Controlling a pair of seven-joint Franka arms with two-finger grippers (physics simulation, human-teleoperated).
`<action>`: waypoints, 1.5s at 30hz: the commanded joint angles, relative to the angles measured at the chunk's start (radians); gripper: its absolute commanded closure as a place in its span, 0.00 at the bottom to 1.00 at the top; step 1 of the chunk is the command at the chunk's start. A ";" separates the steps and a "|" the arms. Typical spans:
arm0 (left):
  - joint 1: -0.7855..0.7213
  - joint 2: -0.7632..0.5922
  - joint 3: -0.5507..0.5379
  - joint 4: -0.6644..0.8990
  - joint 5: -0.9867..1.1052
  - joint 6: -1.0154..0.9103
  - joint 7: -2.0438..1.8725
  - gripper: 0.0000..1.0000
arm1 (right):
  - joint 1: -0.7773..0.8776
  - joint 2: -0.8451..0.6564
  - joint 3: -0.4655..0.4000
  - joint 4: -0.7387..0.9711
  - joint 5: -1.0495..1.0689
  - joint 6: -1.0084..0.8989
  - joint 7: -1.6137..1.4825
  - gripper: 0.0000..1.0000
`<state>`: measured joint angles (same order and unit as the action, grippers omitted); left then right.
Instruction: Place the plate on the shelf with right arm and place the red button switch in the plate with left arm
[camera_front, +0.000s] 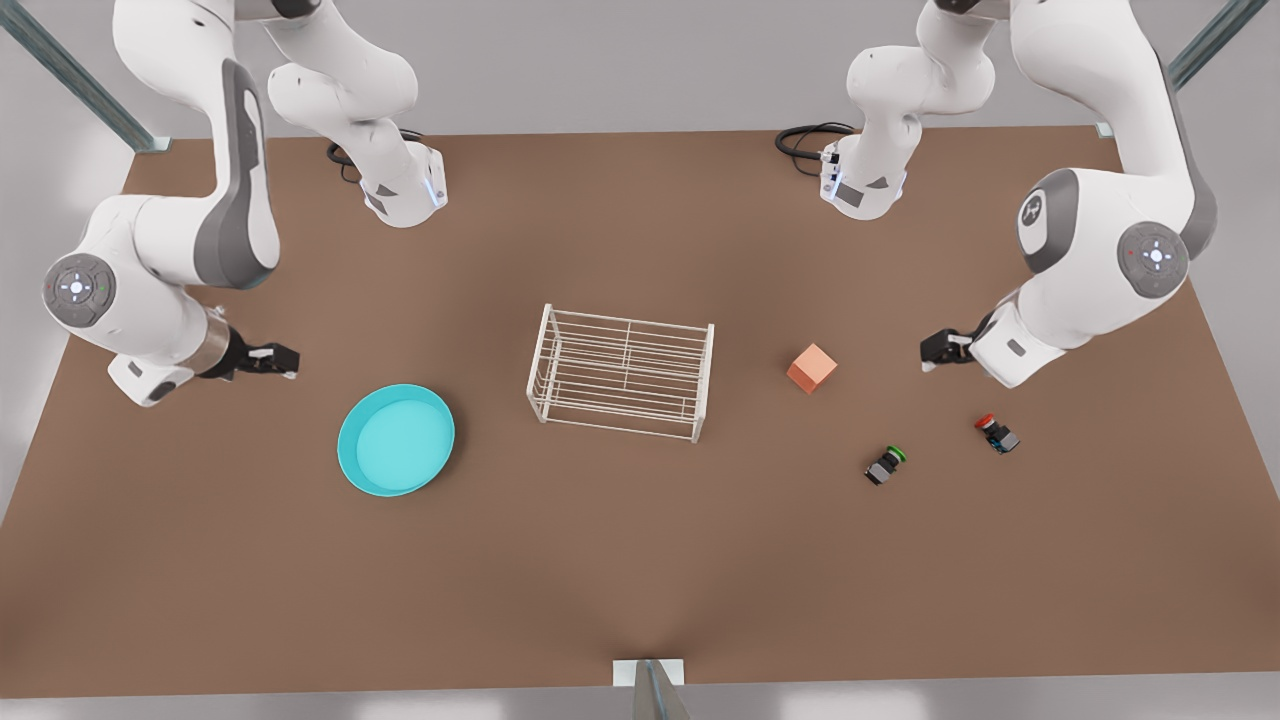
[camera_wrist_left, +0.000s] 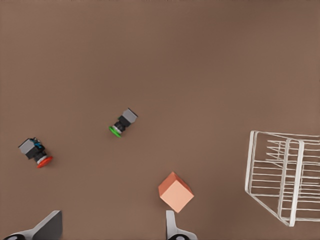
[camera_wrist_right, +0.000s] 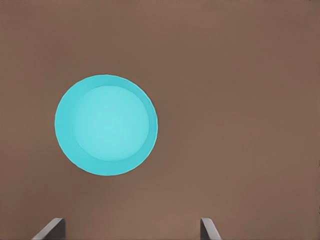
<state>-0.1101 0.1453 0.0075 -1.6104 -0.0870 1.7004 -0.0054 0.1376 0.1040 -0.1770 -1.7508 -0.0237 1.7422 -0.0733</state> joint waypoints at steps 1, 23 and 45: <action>0.000 -0.001 -0.003 0.001 -0.002 0.055 0.073 0.00 | 0.005 0.000 -0.001 0.001 -0.001 0.071 -0.026 0.00; -0.014 0.083 -0.001 0.086 0.055 -0.021 0.061 0.00 | -0.111 0.421 0.004 -0.171 0.395 0.603 -0.424 0.00; -0.054 0.082 -0.006 0.084 0.107 -0.090 0.015 0.00 | -0.173 0.474 0.090 -0.171 0.449 0.597 -0.471 0.67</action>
<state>-0.1632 0.2271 0.0018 -1.5276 0.0202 1.6266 0.0457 -0.0352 0.5792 -0.0874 -1.9225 0.4237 2.3383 -0.4492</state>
